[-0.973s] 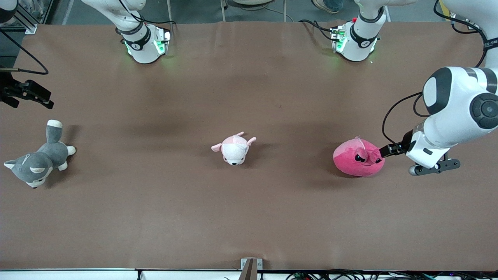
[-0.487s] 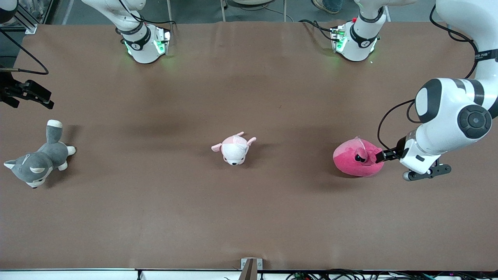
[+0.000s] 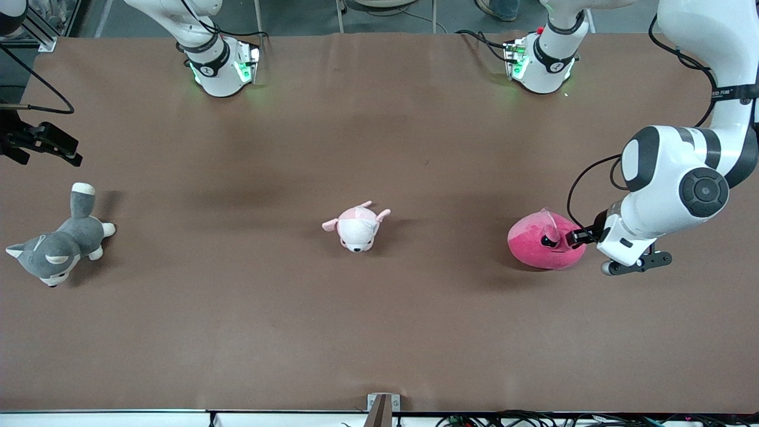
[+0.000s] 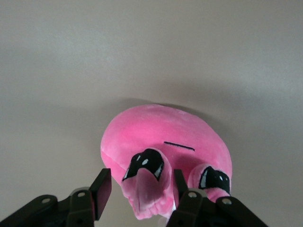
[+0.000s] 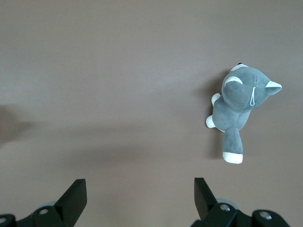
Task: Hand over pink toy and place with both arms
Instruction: 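Close the left gripper on the hot-pink plush's ears and lift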
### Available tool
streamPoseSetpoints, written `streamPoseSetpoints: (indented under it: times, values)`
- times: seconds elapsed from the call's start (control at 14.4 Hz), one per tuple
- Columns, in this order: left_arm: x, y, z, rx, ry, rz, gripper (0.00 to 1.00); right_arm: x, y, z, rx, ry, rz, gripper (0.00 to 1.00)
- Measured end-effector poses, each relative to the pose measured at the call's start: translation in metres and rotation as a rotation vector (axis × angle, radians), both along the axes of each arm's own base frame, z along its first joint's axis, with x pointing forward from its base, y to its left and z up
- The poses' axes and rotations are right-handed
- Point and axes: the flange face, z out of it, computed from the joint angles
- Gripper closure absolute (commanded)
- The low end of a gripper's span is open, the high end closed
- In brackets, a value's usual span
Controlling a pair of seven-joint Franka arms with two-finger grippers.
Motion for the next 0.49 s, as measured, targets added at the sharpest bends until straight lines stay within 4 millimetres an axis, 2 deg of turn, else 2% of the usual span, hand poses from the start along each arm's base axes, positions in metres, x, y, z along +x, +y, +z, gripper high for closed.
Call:
streamPoseSetpoints:
  times: [0.35,0.49]
  values:
    - [-0.0024,-0.0058,-0.003,-0.002,0.007,-0.01,0.93,-0.0001,0.0,-0.0007,0.0,0.002,0.0,0.0]
    - [-0.0024,-0.0065,-0.0029,-0.003,0.006,-0.011,0.99,-0.0001,0.0,-0.0008,0.0,0.002,0.0,0.0]
